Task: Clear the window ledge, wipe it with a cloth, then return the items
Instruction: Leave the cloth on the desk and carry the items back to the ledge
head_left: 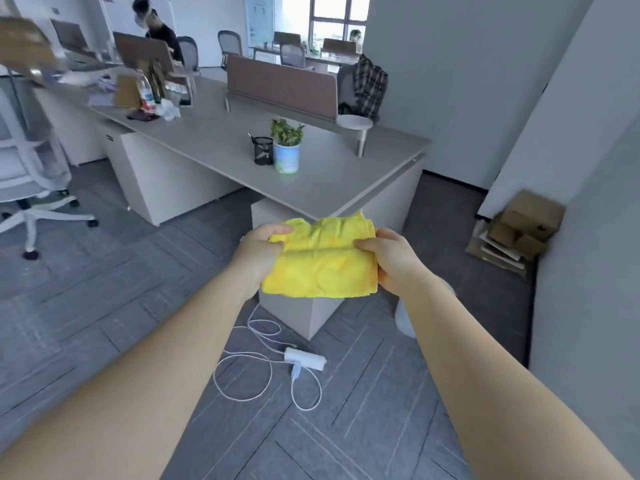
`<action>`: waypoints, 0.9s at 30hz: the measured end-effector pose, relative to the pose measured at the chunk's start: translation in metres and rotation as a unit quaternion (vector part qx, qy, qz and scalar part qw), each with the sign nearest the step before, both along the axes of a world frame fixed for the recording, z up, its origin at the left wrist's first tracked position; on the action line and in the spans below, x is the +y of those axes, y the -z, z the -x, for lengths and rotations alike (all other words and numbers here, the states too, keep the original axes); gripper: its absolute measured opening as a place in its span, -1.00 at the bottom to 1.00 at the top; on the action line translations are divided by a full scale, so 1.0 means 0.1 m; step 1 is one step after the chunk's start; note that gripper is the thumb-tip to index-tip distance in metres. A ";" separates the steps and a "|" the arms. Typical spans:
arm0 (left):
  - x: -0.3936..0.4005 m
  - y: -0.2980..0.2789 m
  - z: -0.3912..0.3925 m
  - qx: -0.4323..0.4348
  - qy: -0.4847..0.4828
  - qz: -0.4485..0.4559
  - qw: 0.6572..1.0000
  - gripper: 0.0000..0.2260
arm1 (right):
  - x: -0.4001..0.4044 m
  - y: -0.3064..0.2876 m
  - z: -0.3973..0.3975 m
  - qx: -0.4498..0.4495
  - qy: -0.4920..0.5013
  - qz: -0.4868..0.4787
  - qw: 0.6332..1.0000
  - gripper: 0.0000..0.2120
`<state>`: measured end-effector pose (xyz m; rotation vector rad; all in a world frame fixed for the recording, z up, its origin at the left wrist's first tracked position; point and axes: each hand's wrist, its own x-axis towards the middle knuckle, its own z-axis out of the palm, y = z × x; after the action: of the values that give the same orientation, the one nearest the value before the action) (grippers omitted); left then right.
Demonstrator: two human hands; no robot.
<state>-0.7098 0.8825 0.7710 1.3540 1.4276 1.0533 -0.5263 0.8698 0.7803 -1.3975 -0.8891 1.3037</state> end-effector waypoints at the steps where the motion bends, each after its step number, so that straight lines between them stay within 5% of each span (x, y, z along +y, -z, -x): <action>1: 0.16 0.02 0.06 0.011 0.001 0.005 1.000 -0.65 | 0.18 0.03 0.06 -0.007 -0.003 0.003 1.000 -0.64; 11: 2.44 0.38 0.46 0.061 0.118 0.041 0.990 -0.47 | 2.18 0.55 0.42 -0.024 0.084 0.037 0.996 -0.61; 21: 4.28 0.86 0.23 0.166 0.268 0.073 0.946 -0.38 | 3.59 1.18 0.39 -0.025 0.148 0.130 0.980 -0.38; 27: 5.17 1.28 -0.13 0.207 0.259 0.066 0.941 -0.33 | 4.45 1.59 0.08 -0.027 0.157 0.142 0.977 -0.38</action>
<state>-0.6966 1.3998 0.6432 1.7883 1.2888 0.3339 -0.5345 1.3143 0.6211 -1.7251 -0.5001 1.1836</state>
